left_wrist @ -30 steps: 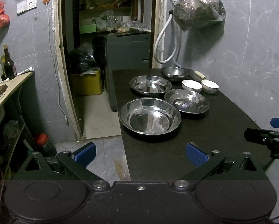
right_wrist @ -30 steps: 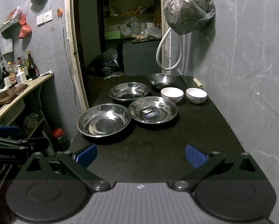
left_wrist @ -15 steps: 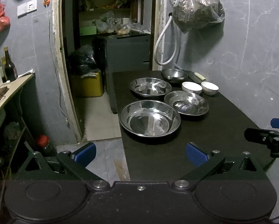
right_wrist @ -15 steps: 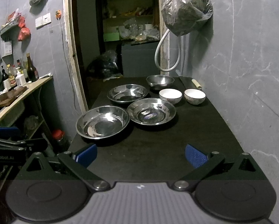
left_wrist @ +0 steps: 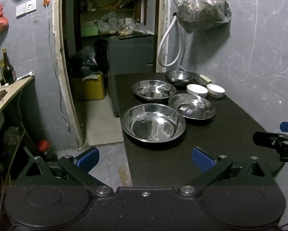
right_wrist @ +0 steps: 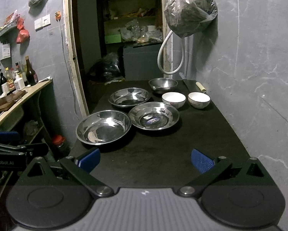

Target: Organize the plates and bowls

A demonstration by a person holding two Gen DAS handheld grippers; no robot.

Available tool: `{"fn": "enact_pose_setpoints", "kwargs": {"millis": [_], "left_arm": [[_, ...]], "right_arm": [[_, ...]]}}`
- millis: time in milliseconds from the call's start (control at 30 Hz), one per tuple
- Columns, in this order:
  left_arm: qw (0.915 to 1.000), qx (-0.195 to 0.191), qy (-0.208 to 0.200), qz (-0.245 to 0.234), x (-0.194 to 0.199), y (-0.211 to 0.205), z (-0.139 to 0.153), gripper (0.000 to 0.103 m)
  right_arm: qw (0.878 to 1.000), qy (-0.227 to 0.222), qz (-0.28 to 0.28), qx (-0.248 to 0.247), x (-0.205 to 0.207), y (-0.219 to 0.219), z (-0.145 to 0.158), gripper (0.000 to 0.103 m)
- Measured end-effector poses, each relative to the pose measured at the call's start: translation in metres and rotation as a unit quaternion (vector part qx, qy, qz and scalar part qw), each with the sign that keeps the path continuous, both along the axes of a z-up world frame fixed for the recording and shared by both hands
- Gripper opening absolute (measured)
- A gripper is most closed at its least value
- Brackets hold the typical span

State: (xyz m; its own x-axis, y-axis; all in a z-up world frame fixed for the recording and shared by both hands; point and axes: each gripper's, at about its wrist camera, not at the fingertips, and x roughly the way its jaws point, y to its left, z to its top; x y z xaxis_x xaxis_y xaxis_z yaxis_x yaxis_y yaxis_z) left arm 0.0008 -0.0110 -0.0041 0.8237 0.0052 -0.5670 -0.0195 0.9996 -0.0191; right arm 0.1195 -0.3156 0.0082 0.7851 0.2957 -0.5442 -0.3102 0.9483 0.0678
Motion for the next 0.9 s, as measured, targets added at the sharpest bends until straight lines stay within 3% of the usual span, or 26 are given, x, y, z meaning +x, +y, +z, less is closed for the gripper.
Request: {"fn": "enact_pose_setpoints", "kwargs": {"millis": [533, 900], "left_arm": [[0.9995, 0.000, 0.030, 0.005, 0.024, 0.001, -0.006, 0.102], [0.9961, 0.010, 0.065, 0.059, 0.066, -0.002, -0.016, 0.102]], "right_arm": [[1.000, 0.014, 0.008, 0.004, 0.018, 0.002, -0.009, 0.103], [0.998, 0.037, 0.043, 0.006, 0.068, 0.000, -0.022, 0.103]]}}
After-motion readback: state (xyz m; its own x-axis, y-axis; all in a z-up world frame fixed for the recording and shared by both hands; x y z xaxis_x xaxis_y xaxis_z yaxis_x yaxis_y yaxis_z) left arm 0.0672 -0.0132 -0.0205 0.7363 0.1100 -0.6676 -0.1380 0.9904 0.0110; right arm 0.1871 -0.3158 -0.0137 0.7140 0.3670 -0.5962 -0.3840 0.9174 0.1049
